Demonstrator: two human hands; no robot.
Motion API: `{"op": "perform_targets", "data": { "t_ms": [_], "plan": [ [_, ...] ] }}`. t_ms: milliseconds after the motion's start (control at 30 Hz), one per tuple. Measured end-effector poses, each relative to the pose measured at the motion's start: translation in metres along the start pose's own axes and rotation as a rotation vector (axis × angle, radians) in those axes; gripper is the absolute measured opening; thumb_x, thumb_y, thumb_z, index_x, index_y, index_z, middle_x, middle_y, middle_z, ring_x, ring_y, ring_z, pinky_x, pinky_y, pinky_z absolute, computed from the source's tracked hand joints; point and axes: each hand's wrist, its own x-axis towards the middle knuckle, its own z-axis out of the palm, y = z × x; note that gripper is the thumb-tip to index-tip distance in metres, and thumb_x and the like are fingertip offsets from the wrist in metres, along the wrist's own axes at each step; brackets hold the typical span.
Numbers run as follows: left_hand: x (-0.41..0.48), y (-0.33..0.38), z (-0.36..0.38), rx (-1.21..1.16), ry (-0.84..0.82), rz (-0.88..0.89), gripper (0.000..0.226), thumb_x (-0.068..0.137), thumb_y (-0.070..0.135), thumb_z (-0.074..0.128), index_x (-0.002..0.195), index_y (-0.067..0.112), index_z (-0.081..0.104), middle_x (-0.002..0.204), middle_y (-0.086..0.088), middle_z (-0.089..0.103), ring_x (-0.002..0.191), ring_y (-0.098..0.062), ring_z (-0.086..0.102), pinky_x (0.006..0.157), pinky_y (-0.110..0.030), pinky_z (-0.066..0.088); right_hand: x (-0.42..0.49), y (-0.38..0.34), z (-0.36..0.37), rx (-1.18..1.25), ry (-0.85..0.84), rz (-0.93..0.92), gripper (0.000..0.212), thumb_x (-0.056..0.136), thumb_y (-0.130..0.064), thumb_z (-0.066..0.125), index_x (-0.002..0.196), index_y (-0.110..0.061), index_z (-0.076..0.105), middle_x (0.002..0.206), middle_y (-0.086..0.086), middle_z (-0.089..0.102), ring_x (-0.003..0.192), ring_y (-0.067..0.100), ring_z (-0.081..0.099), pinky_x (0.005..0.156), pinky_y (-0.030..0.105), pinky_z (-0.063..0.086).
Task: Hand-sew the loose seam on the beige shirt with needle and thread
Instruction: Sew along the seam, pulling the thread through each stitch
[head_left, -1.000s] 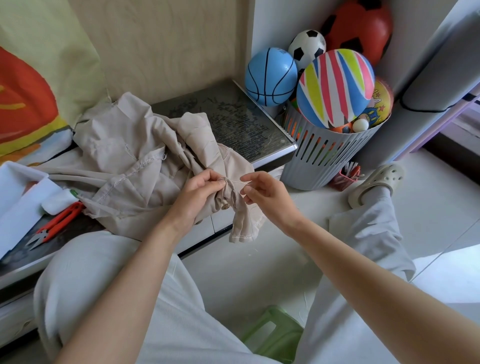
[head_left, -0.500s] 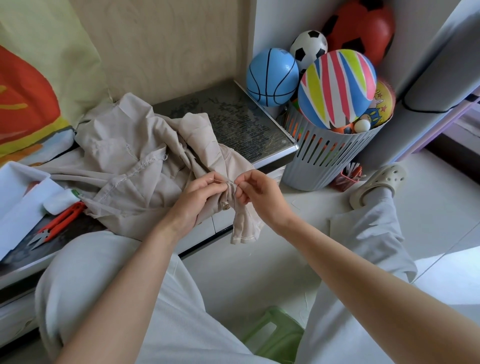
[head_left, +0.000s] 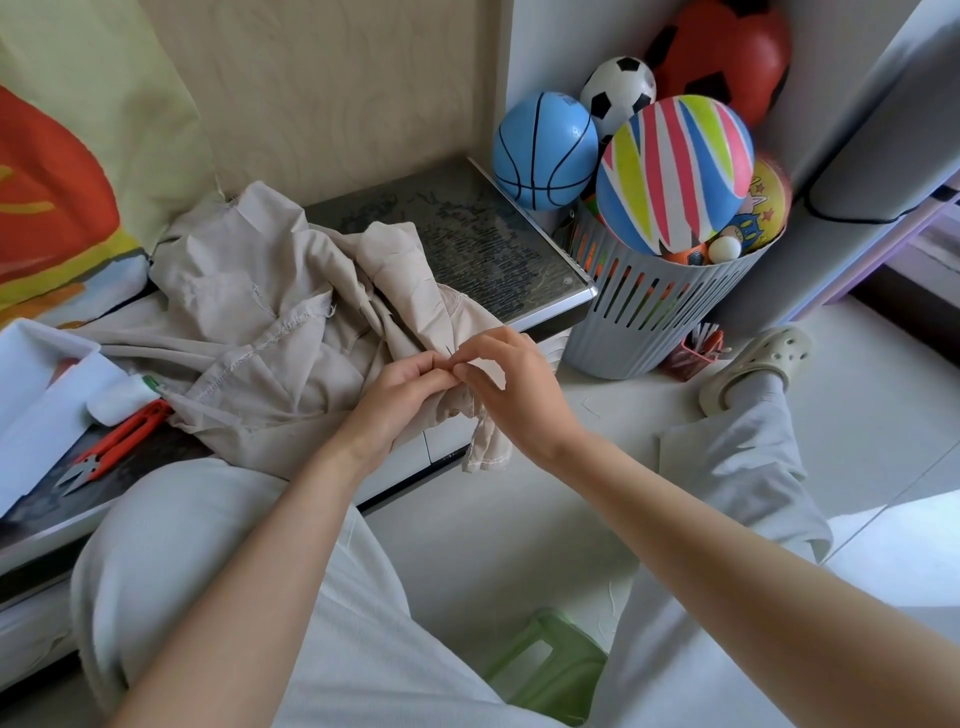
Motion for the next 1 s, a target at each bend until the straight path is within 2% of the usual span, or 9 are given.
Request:
{"op": "perform_targets", "data": {
  "t_ms": [100, 200, 267, 367, 433, 500, 733, 867, 1000],
  "plan": [
    [0.0, 0.0, 0.0, 0.038, -0.013, 0.001, 0.017, 0.093, -0.003, 0.047, 0.081, 0.005, 0.058, 0.072, -0.006, 0.059, 0.064, -0.008, 0.054, 0.062, -0.011, 0.047, 0.0, -0.006, 0.0, 0.046, 0.031, 0.014, 0.009, 0.093, -0.016, 0.057, 0.09, -0.015, 0.065, 0.097, -0.004, 0.059, 0.096, 0.015, 0.054, 0.084, 0.028, 0.045],
    [0.0, 0.0, 0.001, 0.059, 0.006, 0.032, 0.016, 0.093, -0.001, 0.049, 0.08, 0.004, 0.057, 0.06, 0.005, 0.061, 0.057, 0.0, 0.056, 0.059, -0.009, 0.045, -0.006, -0.015, -0.001, 0.257, 0.067, 0.042, 0.015, 0.096, -0.009, 0.048, 0.085, -0.014, 0.056, 0.083, -0.003, 0.063, 0.075, 0.017, 0.06, 0.065, 0.025, 0.049],
    [0.0, 0.0, 0.001, 0.086, 0.041, 0.06, 0.014, 0.093, 0.001, 0.051, 0.08, 0.002, 0.056, 0.056, 0.006, 0.061, 0.052, 0.002, 0.055, 0.055, -0.008, 0.043, -0.007, -0.02, 0.0, 0.385, 0.105, 0.051, 0.02, 0.099, -0.007, 0.041, 0.083, -0.017, 0.047, 0.074, 0.001, 0.062, 0.073, 0.021, 0.06, 0.063, 0.031, 0.051],
    [0.0, 0.0, 0.001, 0.119, 0.098, 0.084, 0.014, 0.094, -0.001, 0.049, 0.082, 0.001, 0.056, 0.062, -0.005, 0.06, 0.051, 0.001, 0.057, 0.053, -0.01, 0.044, -0.01, -0.019, 0.004, 0.533, 0.096, 0.162, 0.017, 0.102, -0.011, 0.034, 0.088, -0.014, 0.043, 0.068, -0.001, 0.045, 0.052, 0.005, 0.048, 0.054, 0.033, 0.047],
    [0.001, -0.001, 0.0, 0.095, 0.128, 0.087, 0.013, 0.094, -0.002, 0.048, 0.084, 0.0, 0.056, 0.061, -0.002, 0.061, 0.051, 0.001, 0.057, 0.053, -0.01, 0.044, -0.016, -0.012, 0.005, 0.49, 0.067, 0.234, 0.015, 0.102, -0.014, 0.032, 0.094, -0.009, 0.043, 0.068, -0.005, 0.039, 0.049, 0.0, 0.041, 0.051, 0.018, 0.039],
    [0.003, -0.002, -0.001, 0.108, 0.146, 0.095, 0.012, 0.094, 0.0, 0.049, 0.084, 0.001, 0.056, 0.056, 0.007, 0.063, 0.053, 0.003, 0.057, 0.056, -0.008, 0.044, -0.026, 0.003, 0.007, 0.348, 0.015, 0.298, 0.016, 0.102, -0.015, 0.031, 0.096, -0.008, 0.044, 0.07, -0.005, 0.041, 0.055, 0.001, 0.04, 0.051, 0.012, 0.034],
    [0.003, -0.004, -0.002, 0.104, 0.133, 0.088, 0.016, 0.095, 0.0, 0.049, 0.079, 0.004, 0.055, 0.053, 0.008, 0.062, 0.051, 0.0, 0.056, 0.056, -0.011, 0.045, -0.056, 0.055, 0.008, -0.019, -0.159, 0.545, 0.015, 0.097, -0.009, 0.026, 0.098, -0.012, 0.041, 0.08, 0.001, 0.05, 0.07, 0.02, 0.045, 0.058, 0.032, 0.034],
    [0.004, -0.005, 0.0, 0.128, 0.136, 0.092, 0.016, 0.094, 0.0, 0.05, 0.079, 0.004, 0.056, 0.053, 0.01, 0.063, 0.053, 0.004, 0.056, 0.057, -0.008, 0.043, -0.045, 0.043, -0.001, 0.074, 0.023, 0.436, 0.007, 0.097, -0.017, 0.045, 0.092, -0.014, 0.04, 0.06, -0.005, 0.045, 0.053, 0.011, 0.038, 0.051, 0.026, 0.031],
    [0.004, -0.007, 0.003, 0.161, 0.132, 0.083, 0.018, 0.094, 0.001, 0.051, 0.078, 0.008, 0.055, 0.052, 0.015, 0.061, 0.053, 0.007, 0.055, 0.054, -0.005, 0.041, -0.029, 0.018, -0.002, 0.197, 0.005, 0.305, 0.007, 0.093, -0.021, 0.057, 0.093, -0.015, 0.053, 0.04, -0.011, 0.036, 0.04, 0.007, 0.033, 0.044, 0.015, 0.026]
  ]
}}
